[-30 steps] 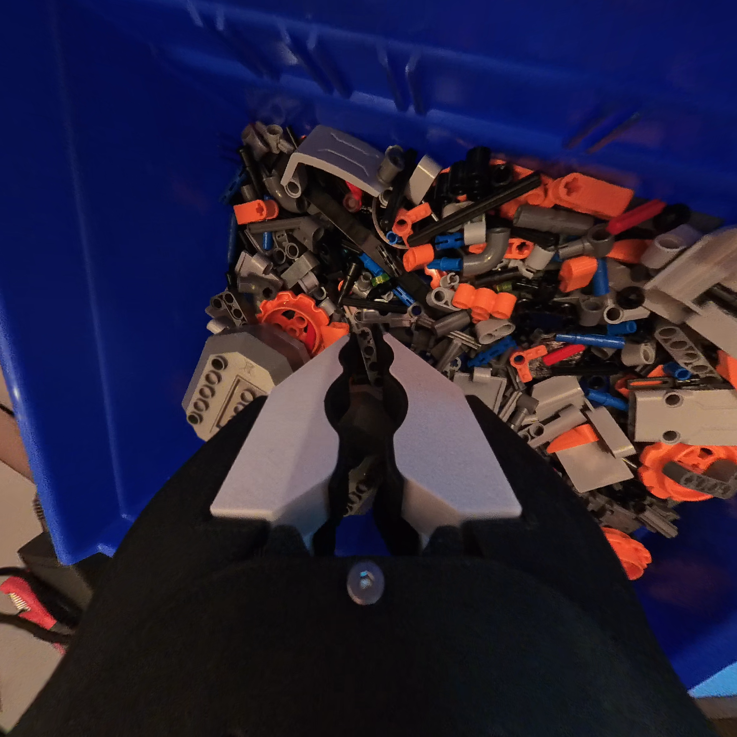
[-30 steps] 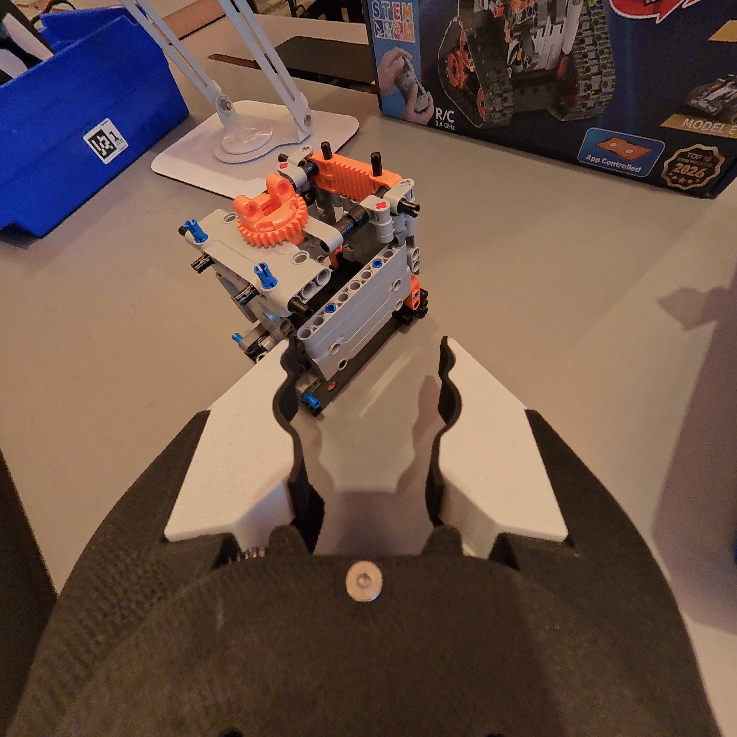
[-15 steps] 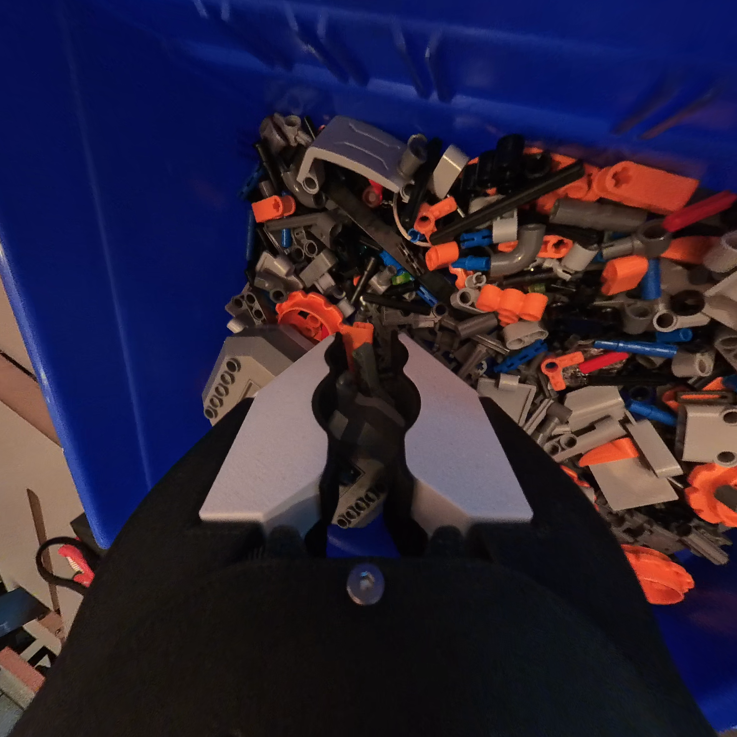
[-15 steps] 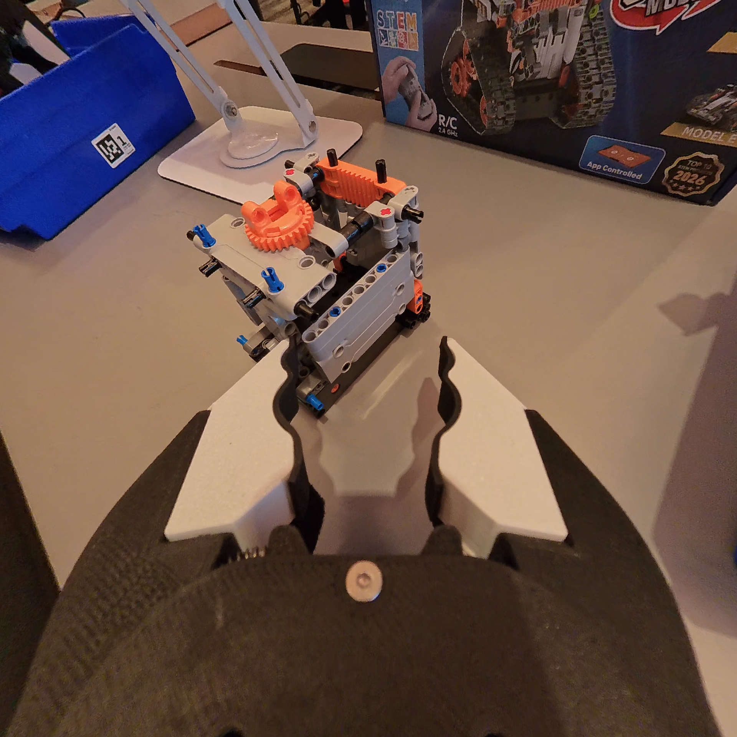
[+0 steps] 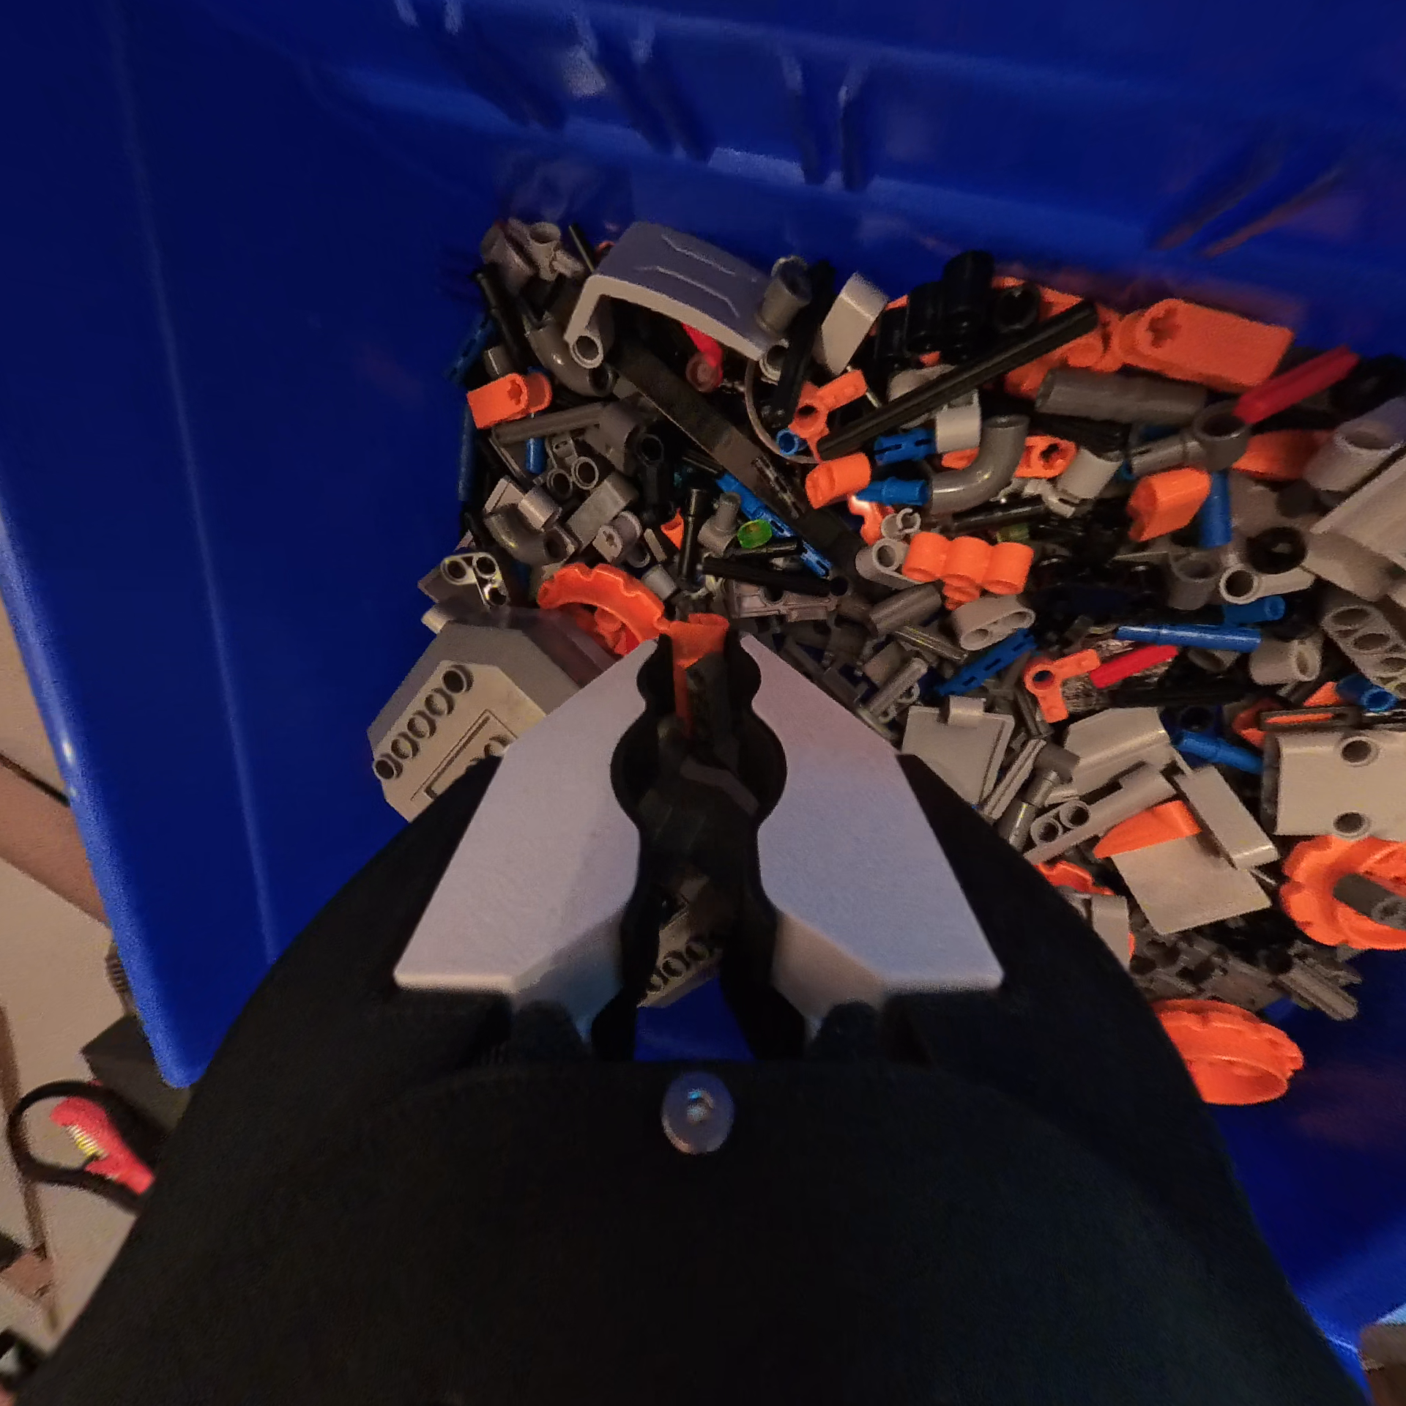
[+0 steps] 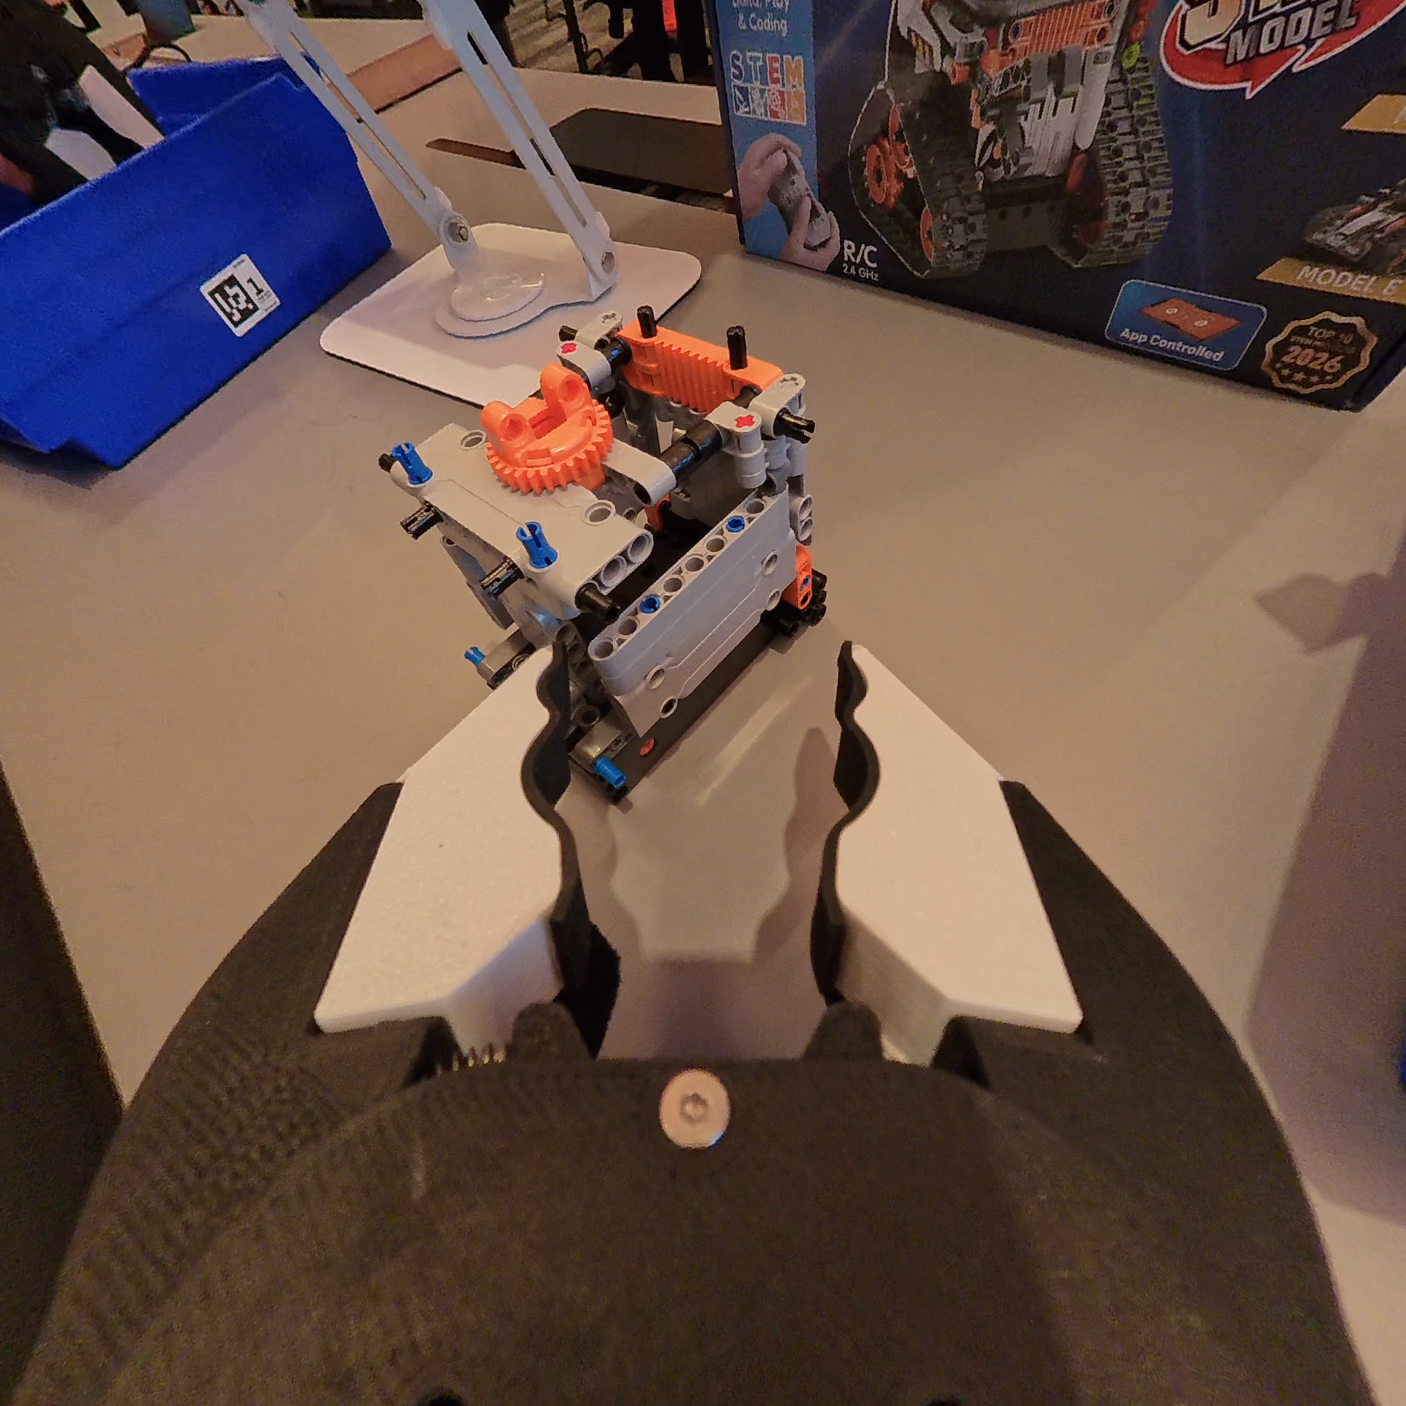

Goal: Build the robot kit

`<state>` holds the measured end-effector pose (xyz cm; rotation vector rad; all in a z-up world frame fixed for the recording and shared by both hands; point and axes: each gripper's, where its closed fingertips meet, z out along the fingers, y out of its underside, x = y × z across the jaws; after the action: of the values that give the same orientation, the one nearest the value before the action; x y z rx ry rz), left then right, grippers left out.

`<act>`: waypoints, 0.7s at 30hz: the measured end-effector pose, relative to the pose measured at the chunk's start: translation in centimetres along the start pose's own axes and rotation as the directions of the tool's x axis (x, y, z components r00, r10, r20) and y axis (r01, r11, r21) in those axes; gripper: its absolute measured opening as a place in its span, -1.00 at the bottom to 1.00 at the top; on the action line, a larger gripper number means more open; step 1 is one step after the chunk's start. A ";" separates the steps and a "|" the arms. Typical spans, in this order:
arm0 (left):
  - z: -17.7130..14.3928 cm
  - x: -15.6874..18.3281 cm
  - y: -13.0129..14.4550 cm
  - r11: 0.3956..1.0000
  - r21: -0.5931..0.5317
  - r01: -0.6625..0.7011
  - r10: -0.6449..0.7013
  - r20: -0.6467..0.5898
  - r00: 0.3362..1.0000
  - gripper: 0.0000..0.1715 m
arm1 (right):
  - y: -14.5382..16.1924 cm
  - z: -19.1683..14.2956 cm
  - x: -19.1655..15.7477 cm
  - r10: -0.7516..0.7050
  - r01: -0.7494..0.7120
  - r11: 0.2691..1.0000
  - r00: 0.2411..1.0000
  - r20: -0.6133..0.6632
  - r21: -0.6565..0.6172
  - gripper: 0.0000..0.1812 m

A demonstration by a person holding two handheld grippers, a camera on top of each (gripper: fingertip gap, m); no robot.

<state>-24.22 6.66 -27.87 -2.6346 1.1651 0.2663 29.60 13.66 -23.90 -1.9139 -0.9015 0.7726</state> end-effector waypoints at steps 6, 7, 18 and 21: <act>-0.5 0.5 0.2 0.998 0.057 -0.031 0.031 0.010 0.999 -0.85 | 0.0 0.0 -0.1 0.000 0.000 1.000 1.000 0.006 0.001 -0.24; -0.8 0.6 0.0 0.997 0.074 -0.028 0.028 0.007 1.000 -0.85 | 0.0 0.0 -0.1 0.000 0.000 1.000 1.000 0.006 0.001 -0.24; -5.4 2.9 -2.7 0.945 0.328 0.004 0.025 -0.082 0.996 -0.86 | -0.1 0.0 -0.2 -0.003 0.003 1.000 1.000 0.007 0.002 -0.25; -7.7 3.3 -3.6 0.931 0.366 0.000 0.026 -0.066 0.997 -0.86 | -0.1 0.0 -0.2 -0.003 0.003 1.000 1.000 0.006 0.003 -0.25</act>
<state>-18.82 4.45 -20.84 -2.3241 1.1276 -0.0413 29.50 13.57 -23.76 -1.9076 -0.9063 0.7777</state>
